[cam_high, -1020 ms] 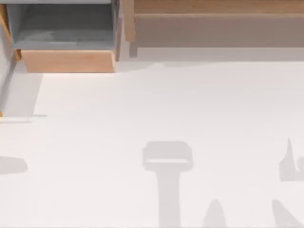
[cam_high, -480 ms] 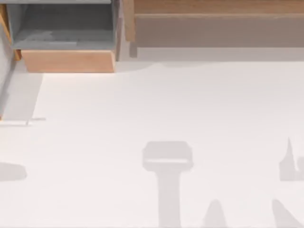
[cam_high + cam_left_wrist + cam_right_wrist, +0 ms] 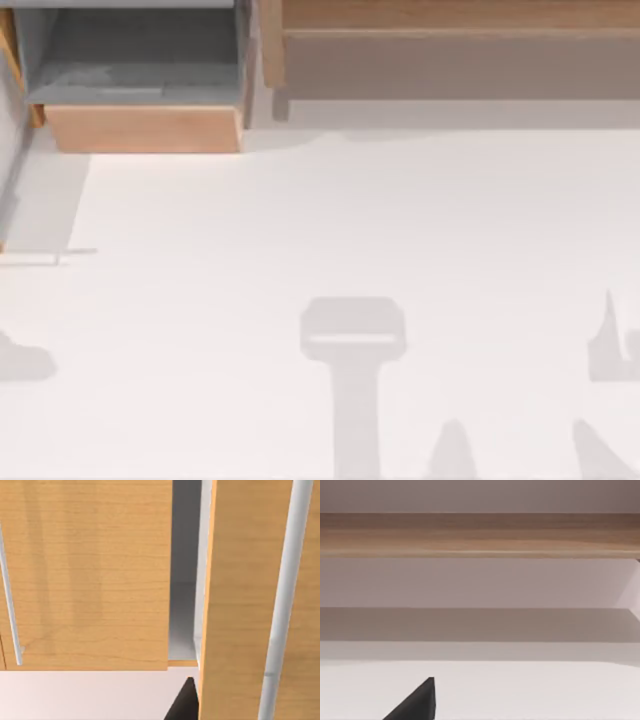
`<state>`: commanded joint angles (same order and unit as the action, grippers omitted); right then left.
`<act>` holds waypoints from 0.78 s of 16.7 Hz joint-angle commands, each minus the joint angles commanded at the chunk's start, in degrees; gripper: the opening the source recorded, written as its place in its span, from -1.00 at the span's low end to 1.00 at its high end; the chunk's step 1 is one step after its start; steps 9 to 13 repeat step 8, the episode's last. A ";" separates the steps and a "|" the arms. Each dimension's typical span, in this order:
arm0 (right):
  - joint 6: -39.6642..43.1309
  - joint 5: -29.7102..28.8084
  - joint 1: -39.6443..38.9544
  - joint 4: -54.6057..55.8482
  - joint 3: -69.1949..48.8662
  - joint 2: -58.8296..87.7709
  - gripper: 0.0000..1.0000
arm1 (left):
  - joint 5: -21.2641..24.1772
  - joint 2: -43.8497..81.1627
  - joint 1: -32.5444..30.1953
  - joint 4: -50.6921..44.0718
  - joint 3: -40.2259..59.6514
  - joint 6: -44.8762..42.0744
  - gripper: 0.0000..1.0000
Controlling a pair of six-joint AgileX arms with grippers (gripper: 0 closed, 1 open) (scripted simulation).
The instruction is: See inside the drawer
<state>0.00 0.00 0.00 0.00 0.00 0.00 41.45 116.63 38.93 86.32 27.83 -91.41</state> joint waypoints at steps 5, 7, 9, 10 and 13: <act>0.00 0.00 0.00 0.00 0.00 0.00 1.00 | 0.00 0.00 0.00 0.00 0.00 0.00 1.00; 0.00 0.00 0.00 0.00 0.00 0.00 1.00 | 0.00 0.00 0.00 0.00 0.00 0.00 1.00; 0.00 0.00 0.00 0.00 0.00 0.00 1.00 | 0.00 0.00 0.00 0.00 0.00 0.00 1.00; 0.00 0.00 0.00 0.00 0.00 0.00 1.00 | 0.00 0.00 0.00 0.00 0.00 0.00 1.00; 0.00 0.00 0.00 0.00 0.00 0.00 1.00 | 0.00 0.00 0.00 0.00 0.00 0.00 1.00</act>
